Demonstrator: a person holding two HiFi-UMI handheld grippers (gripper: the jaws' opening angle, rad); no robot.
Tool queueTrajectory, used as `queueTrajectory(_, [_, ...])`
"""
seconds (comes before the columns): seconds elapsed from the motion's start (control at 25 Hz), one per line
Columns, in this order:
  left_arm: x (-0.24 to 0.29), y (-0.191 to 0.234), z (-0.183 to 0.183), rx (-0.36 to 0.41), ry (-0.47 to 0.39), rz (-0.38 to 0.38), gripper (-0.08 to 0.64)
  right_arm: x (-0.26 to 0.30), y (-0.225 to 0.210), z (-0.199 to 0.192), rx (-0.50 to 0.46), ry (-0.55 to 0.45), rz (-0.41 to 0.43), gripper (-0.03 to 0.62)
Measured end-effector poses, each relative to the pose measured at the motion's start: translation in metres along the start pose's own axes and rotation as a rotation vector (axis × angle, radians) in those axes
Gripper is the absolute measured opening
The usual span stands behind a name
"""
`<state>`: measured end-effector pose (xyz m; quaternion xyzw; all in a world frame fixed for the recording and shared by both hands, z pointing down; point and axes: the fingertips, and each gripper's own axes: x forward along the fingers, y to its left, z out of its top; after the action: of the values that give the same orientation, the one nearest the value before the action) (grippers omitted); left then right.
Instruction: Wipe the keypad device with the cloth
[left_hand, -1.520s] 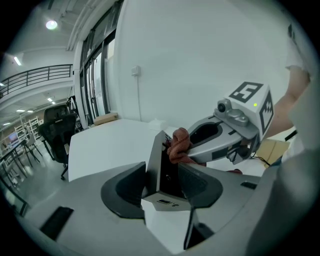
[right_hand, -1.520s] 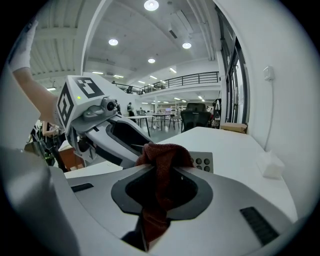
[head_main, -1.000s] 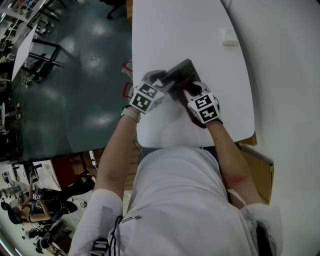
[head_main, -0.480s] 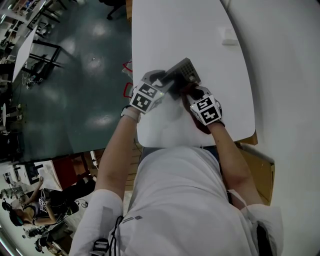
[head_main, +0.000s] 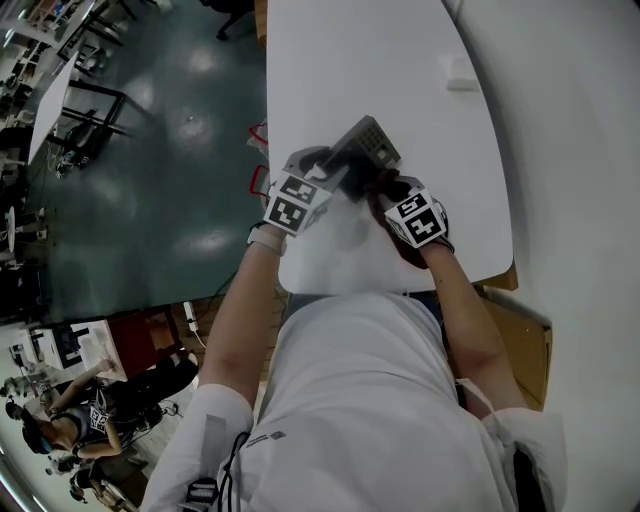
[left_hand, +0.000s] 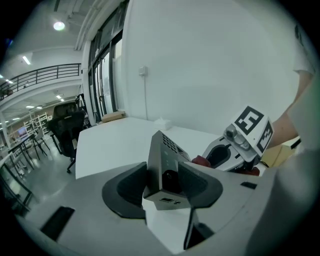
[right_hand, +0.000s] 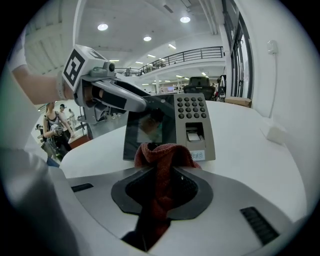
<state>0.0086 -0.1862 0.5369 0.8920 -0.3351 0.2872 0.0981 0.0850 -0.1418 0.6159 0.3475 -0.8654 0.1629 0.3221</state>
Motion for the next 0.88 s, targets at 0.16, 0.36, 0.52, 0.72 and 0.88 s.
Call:
queueTrajectory(0.16, [-0.003,-0.004,-0.005,-0.018,0.008,0.022,0.193,-0.001,-0.002,-0.001,0.021,0.001,0.038,0.077])
queueTrajectory(0.36, [-0.012,-0.010,-0.011,-0.033,-0.021,0.029,0.195,-0.016,-0.002,0.024,0.030,-0.071,0.058,0.077])
queueTrajectory(0.52, [-0.022,-0.013,-0.016,-0.076,-0.036,0.008,0.195,-0.030,0.006,0.060,-0.004,-0.178,0.091,0.077])
queueTrajectory(0.72, [-0.030,-0.018,-0.022,-0.041,-0.037,-0.020,0.195,-0.037,0.025,0.102,-0.090,-0.276,0.133,0.077])
queueTrajectory(0.88, [-0.032,-0.018,-0.022,-0.022,-0.038,-0.004,0.195,-0.030,0.041,0.123,-0.176,-0.292,0.139,0.077])
